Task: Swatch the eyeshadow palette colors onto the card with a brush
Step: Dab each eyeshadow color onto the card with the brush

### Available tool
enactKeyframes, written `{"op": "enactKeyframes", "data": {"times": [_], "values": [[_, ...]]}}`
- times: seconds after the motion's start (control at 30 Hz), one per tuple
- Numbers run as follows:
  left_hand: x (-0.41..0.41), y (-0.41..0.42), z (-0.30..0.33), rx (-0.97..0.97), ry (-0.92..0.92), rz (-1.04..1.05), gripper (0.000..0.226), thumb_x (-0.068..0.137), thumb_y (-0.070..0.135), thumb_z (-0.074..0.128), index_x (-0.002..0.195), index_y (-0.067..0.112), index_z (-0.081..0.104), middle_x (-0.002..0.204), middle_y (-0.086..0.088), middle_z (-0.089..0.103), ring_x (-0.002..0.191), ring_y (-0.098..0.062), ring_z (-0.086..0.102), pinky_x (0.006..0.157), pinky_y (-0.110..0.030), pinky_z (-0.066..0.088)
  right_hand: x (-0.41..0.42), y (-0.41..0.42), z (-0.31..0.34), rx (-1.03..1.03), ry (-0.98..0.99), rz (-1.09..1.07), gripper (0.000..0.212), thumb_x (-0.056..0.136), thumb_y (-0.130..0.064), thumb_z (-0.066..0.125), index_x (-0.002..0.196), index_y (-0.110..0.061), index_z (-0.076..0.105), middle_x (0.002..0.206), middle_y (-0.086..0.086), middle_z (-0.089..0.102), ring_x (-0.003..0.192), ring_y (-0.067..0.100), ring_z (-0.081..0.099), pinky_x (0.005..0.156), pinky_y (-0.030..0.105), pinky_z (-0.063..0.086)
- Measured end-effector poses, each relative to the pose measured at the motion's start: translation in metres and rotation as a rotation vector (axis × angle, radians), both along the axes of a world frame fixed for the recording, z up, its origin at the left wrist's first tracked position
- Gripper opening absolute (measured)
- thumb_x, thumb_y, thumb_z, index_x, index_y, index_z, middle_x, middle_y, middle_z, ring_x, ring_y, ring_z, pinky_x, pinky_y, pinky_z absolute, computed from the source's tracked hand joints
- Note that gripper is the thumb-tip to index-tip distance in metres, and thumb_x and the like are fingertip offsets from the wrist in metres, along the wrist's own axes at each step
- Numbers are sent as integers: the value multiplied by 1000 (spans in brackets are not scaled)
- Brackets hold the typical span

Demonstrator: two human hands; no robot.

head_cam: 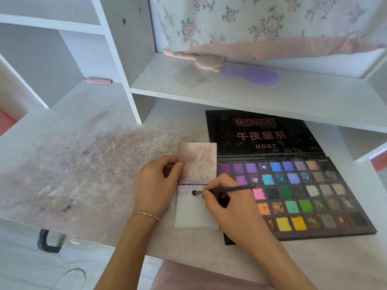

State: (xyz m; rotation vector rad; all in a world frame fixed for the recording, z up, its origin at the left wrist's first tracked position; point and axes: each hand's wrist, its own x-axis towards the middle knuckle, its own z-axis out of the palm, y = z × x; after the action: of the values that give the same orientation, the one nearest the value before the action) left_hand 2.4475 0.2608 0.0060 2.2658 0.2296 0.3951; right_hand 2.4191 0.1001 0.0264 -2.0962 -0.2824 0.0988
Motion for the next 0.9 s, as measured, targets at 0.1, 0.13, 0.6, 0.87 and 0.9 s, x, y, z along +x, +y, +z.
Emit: {"op": "enactKeyframes", "data": {"times": [0.1, 0.13, 0.6, 0.87, 0.9], "values": [[0, 0, 0, -4, 2, 0, 7, 82, 28, 62, 80, 26, 68, 62, 22, 56, 61, 4, 52, 57, -13, 36, 1, 1, 0, -1, -1, -11, 14, 85, -14, 58, 80, -26, 53, 77, -11, 57, 78, 1, 52, 64, 11, 45], [0, 0, 0, -3, 5, -2, 7, 82, 28, 62, 81, 25, 69, 63, 22, 56, 62, 4, 52, 58, -13, 36, 1, 1, 0, 1, -2, -11, 15, 85, -14, 58, 79, -27, 52, 76, -11, 57, 78, 1, 52, 64, 10, 45], [0, 0, 0, -4, 16, -2, 8, 82, 28, 62, 82, 24, 69, 63, 20, 57, 61, 3, 51, 57, -13, 36, 1, 0, -2, -2, -23, -5, 9, 85, -16, 58, 82, -24, 54, 76, -11, 57, 77, 2, 52, 66, 15, 47], [0, 0, 0, -5, 19, -2, 8, 82, 28, 62, 82, 24, 69, 63, 22, 56, 62, 4, 52, 58, -13, 36, 2, 0, -3, -7, -29, -6, 14, 85, -16, 58, 80, -28, 52, 77, -11, 56, 78, 1, 52, 65, 12, 46], [0, 0, 0, -6, 17, -2, 8, 82, 29, 62, 82, 25, 69, 63, 22, 56, 62, 4, 52, 58, -13, 36, 2, 0, -4, -4, -35, -10, 13, 85, -16, 58, 81, -27, 53, 76, -11, 56, 78, 2, 52, 65, 12, 46]]}}
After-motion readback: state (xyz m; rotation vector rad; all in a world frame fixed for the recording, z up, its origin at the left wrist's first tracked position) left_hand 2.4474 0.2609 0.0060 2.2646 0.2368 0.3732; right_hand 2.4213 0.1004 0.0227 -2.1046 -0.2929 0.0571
